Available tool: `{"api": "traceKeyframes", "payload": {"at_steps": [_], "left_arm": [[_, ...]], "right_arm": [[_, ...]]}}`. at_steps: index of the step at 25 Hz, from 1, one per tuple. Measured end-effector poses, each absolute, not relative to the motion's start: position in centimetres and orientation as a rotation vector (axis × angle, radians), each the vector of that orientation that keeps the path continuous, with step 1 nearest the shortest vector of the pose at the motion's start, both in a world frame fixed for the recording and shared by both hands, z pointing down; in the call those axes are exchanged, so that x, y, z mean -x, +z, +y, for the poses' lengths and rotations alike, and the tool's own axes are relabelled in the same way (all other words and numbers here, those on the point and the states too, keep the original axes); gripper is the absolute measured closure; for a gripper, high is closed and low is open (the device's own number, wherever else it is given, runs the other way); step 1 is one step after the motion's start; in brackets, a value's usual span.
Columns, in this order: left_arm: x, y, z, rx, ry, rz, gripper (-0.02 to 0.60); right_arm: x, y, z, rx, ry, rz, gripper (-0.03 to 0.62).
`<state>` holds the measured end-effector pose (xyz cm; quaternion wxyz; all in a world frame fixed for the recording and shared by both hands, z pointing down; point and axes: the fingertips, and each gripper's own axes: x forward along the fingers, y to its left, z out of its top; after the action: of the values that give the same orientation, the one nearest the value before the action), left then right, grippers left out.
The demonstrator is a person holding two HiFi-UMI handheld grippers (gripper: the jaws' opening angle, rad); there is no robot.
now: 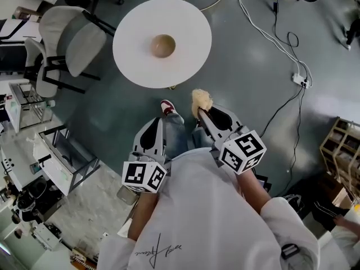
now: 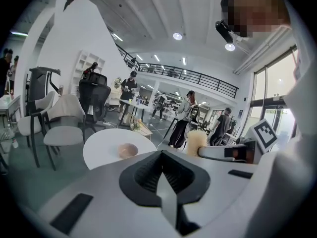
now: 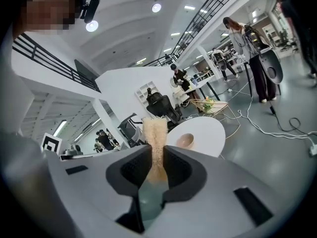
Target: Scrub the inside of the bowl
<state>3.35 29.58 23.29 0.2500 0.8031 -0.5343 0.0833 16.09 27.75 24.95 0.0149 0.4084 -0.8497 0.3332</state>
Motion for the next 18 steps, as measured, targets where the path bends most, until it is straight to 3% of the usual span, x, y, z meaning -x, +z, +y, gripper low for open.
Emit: {"api": "traceKeyframes", "payload": {"at_steps": [18], "left_arm": [[4.5,22.6,16.8,-2.255,0.187,-1.290,0.577]], "right_arm": [[-8.6,22.4,17.3,-1.404,0.895,-2.598,0.508]]}}
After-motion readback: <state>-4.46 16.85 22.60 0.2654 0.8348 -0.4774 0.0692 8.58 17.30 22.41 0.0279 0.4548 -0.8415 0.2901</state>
